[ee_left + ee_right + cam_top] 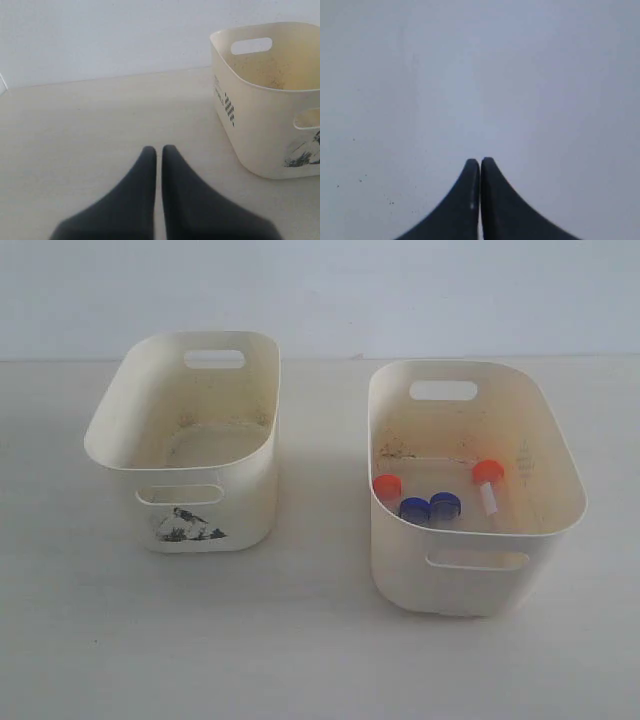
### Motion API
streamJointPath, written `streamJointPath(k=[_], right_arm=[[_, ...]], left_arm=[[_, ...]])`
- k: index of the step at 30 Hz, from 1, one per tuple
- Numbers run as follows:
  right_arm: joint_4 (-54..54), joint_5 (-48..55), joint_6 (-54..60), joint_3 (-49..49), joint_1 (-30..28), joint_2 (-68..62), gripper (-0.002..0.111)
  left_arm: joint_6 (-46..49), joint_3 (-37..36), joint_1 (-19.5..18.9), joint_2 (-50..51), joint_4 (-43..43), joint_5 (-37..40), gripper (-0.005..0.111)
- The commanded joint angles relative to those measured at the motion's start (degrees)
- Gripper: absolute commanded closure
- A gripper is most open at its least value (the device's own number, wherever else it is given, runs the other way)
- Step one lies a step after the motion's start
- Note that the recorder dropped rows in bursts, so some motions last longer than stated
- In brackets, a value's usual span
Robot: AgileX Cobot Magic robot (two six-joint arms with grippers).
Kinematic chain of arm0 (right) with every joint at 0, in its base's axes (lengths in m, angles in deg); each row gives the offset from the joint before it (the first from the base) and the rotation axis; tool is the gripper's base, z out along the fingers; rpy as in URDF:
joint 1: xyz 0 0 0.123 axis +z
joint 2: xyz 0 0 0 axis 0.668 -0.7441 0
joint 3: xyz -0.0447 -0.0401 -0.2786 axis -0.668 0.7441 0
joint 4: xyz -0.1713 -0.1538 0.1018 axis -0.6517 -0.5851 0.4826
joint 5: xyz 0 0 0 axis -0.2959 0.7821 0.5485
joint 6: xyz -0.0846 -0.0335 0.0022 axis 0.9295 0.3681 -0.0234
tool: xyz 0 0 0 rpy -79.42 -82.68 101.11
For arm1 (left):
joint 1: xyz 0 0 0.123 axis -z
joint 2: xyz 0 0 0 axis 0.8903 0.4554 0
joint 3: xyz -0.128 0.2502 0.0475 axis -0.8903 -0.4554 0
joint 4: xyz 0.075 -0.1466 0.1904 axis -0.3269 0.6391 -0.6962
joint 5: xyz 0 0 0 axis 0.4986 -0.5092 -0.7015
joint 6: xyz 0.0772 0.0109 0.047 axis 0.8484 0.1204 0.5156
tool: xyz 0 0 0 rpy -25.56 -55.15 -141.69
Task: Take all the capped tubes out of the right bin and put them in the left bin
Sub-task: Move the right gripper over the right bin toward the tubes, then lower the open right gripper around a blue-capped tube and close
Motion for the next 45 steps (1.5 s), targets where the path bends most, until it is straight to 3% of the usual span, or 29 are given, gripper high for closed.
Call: streamJointPath(k=[1,5,9,13,14,15,18,21,25,30,36,45], right_arm=[[-4.66,24.90,1.85,-13.85,0.13,-2.26,0.108],[-5.80,57.76,2.86,-24.42,0.13,-10.73,0.108],[-5.80,73.29,2.86,-27.47,0.13,-14.74,0.108],[-4.49,74.01,3.64,-27.37,0.13,-14.83,0.108],[-3.28,74.25,8.67,-27.48,0.13,-14.98,0.108],[2.28,74.28,23.40,-27.72,0.13,-16.71,0.108],[14.51,68.70,34.24,-31.87,2.29,-24.10,0.106],[24.50,67.06,38.68,-42.93,5.58,-40.07,0.089],[22.40,69.14,30.84,-54.60,10.31,-61.10,0.077],[14.37,77.95,13.89,-68.61,10.32,-84.04,0.066],[13.65,87.07,7.38,-73.06,10.32,-95.71,0.066],[15.29,87.00,3.04,-73.09,10.60,-101.83,0.066]], left_arm=[[-0.66,0.21,-0.06,-0.10,0.64,-0.54,0.102],[-0.66,0.21,-0.06,-0.10,0.64,-0.54,0.102],[-0.66,0.21,-0.06,-0.10,0.64,-0.54,0.102],[-0.66,0.21,-0.06,-0.10,0.64,-0.54,0.102],[-0.66,0.21,-0.06,-0.10,0.64,-0.54,0.102],[-0.66,0.21,-0.06,-0.10,0.64,-0.54,0.102],[-0.66,0.21,-0.06,-0.10,0.64,-0.54,0.102],[-0.66,0.21,-0.06,-0.10,0.64,-0.54,0.102],[-0.66,0.21,-0.06,-0.10,0.64,-0.54,0.102],[-0.66,0.21,-0.06,-0.10,0.64,-0.54,0.102],[-0.66,0.21,-0.06,-0.10,0.64,-0.54,0.102],[-0.66,0.21,-0.06,-0.10,0.64,-0.54,0.102]])
